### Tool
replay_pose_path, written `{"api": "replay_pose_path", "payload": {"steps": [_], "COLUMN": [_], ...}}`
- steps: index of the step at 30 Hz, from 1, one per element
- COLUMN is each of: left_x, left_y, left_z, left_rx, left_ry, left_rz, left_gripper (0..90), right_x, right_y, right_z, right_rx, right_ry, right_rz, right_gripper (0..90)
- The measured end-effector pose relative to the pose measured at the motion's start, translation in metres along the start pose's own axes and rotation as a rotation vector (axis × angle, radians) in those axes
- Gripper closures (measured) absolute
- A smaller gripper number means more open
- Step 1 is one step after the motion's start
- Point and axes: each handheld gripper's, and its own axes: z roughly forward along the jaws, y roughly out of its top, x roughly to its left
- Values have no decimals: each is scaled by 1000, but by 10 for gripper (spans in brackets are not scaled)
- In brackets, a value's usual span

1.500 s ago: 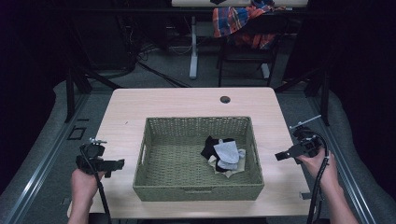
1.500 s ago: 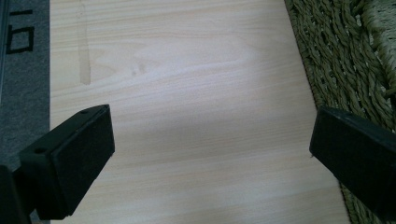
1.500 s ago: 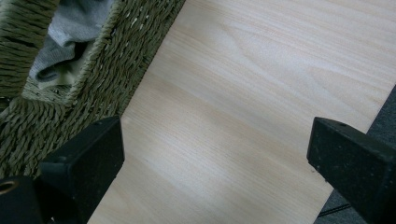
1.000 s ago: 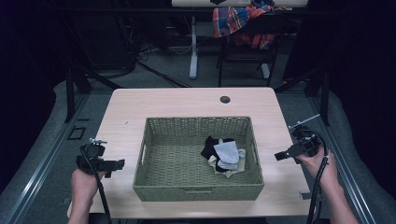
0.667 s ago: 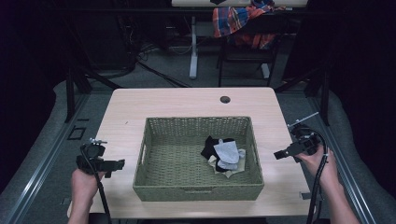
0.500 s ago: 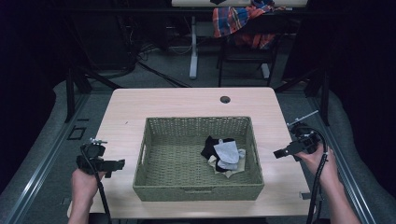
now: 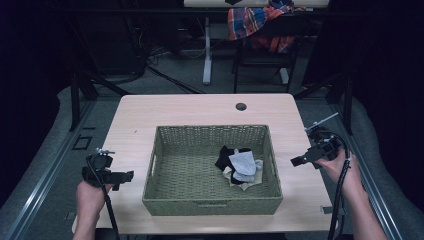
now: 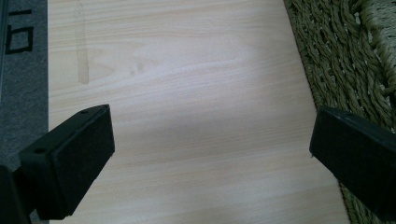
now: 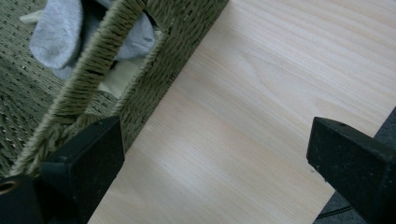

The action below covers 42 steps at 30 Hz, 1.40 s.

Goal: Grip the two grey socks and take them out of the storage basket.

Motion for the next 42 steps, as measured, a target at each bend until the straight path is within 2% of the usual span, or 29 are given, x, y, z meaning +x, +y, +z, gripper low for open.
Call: {"api": "replay_pose_path", "payload": {"steps": [4,10,14,16,17,20,21,23,24,25,26,27,28,30,31,37,39,41,42], "left_x": [0,0,0,0,0,0,0,0,0,0,0,0,0,1,1,1,1,1,1], "left_y": [0,0,0,0,0,-1,0,0,0,0,0,0,-1,-1,-1,-1,-1,-1,-1], "left_z": [0,0,0,0,0,0,0,0,1,1,1,1,1,0,0,0,0,0,0], "left_rx": [0,0,-1,-2,-2,-2,1,1,-1,0,0,0,-1,2,1,0,1,1,1], "left_ry": [1,2,4,4,4,4,3,3,4,4,3,4,4,3,3,4,3,4,4], "left_rz": [0,-2,-4,-4,-3,-4,-4,-4,-4,-4,-4,-4,-4,-4,-5,-5,-4,-5,-5], "left_gripper": [2,2,2,2,2,2,2,2,2,2,2,2,2,2,2,2,2,2,2], "right_x": [2,9,19,23,27,31,36,39,40,45,46,48,53,55,60,69,73,77,78], "right_y": [4,11,21,24,27,31,36,37,40,42,46,47,52,54,59,68,74,78,79], "right_z": [-4,-15,-24,-25,-24,-25,-24,-23,-23,-21,-21,-20,-16,-14,-11,-3,1,6,7], "right_rx": [-3,-37,-25,-20,-38,-26,-25,-37,-23,-43,-14,-21,-7,-7,6,-1,19,13,22], "right_ry": [4,2,10,11,23,22,30,34,30,40,34,40,43,47,45,60,59,68,63], "right_rz": [-8,-5,-48,-59,-51,-74,-89,-82,-111,-92,-127,-124,-146,-151,-171,-181,-209,-200,-212], "right_gripper": [37,20,0,0,0,0,0,0,0,0,0,0,0,0,0,0,0,0,0]}}
